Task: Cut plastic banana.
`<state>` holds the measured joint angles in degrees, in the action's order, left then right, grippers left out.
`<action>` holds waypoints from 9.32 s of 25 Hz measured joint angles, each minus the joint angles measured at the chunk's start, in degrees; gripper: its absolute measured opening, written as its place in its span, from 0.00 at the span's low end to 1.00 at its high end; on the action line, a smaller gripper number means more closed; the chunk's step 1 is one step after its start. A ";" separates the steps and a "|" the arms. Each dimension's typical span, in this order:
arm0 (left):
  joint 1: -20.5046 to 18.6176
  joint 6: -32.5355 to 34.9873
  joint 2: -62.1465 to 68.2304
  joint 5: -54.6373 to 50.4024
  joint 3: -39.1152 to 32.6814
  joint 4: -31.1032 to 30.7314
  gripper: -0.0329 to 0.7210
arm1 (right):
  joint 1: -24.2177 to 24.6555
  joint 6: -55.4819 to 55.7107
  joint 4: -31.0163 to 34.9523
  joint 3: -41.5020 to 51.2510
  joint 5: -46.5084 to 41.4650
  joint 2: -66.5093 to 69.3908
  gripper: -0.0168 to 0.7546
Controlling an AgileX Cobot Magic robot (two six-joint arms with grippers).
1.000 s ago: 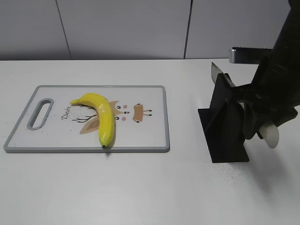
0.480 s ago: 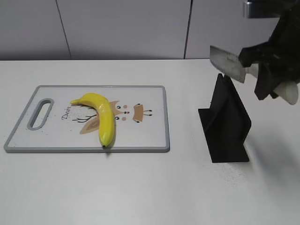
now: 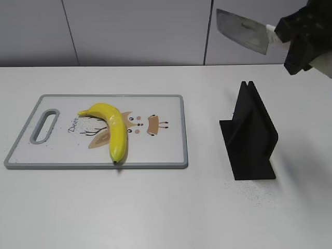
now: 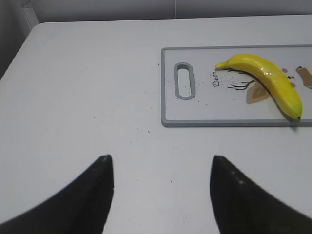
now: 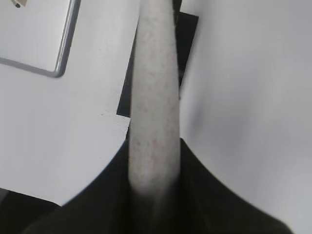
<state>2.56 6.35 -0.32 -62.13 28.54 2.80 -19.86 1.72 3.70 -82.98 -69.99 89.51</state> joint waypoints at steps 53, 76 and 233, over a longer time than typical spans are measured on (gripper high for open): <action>10.92 76.73 103.13 11.47 51.56 27.80 0.14 | -3.73 -77.99 20.78 -30.82 0.25 34.49 0.23; 12.50 76.28 116.28 25.19 43.50 28.78 0.06 | -4.96 -74.29 16.13 -32.49 1.43 50.43 0.25; 2.66 -0.46 0.00 0.08 -0.37 -1.74 0.80 | -6.14 20.35 -3.70 31.10 21.71 -22.40 0.23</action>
<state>5.22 5.90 -0.32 -62.05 28.17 1.06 -26.01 22.06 0.00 -51.88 -48.27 67.11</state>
